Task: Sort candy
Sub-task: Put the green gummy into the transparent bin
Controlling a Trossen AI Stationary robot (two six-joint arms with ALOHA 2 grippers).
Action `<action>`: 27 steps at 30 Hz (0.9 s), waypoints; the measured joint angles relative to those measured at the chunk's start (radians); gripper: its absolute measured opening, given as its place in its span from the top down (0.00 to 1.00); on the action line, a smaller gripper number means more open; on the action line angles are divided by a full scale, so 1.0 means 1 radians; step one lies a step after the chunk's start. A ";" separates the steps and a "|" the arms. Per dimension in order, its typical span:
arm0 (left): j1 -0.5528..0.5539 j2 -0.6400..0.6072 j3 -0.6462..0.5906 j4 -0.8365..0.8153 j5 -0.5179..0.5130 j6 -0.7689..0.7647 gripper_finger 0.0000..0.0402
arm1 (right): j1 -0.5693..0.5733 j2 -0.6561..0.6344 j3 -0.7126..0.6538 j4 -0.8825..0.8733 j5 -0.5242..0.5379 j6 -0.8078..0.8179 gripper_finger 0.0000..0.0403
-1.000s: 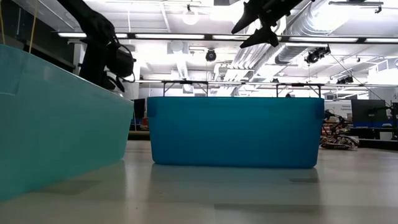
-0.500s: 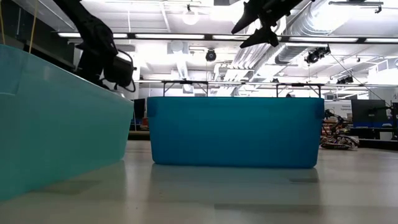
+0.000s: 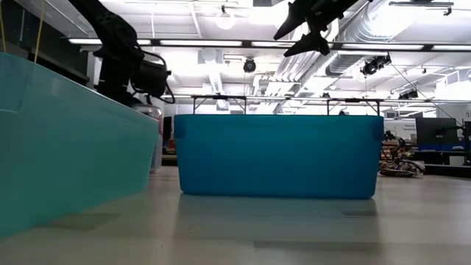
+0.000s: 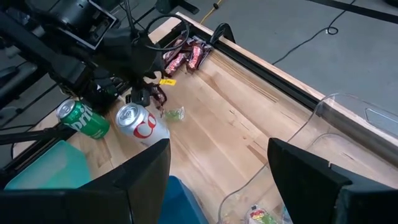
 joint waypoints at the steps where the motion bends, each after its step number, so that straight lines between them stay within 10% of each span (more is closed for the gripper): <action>1: -0.001 0.000 0.003 0.002 0.006 0.039 0.44 | 0.000 0.000 0.000 0.000 0.000 0.003 0.35; 9: -0.001 0.000 0.088 0.002 0.009 0.321 0.44 | 0.000 0.000 0.000 0.000 0.000 0.010 0.35; 14: 0.009 -0.001 0.105 0.064 0.212 0.476 0.44 | 0.000 0.000 0.000 0.000 0.000 0.027 0.35; 27: 0.126 -0.001 0.105 0.175 0.471 0.381 0.44 | 0.000 0.000 0.000 -0.050 0.000 0.053 0.35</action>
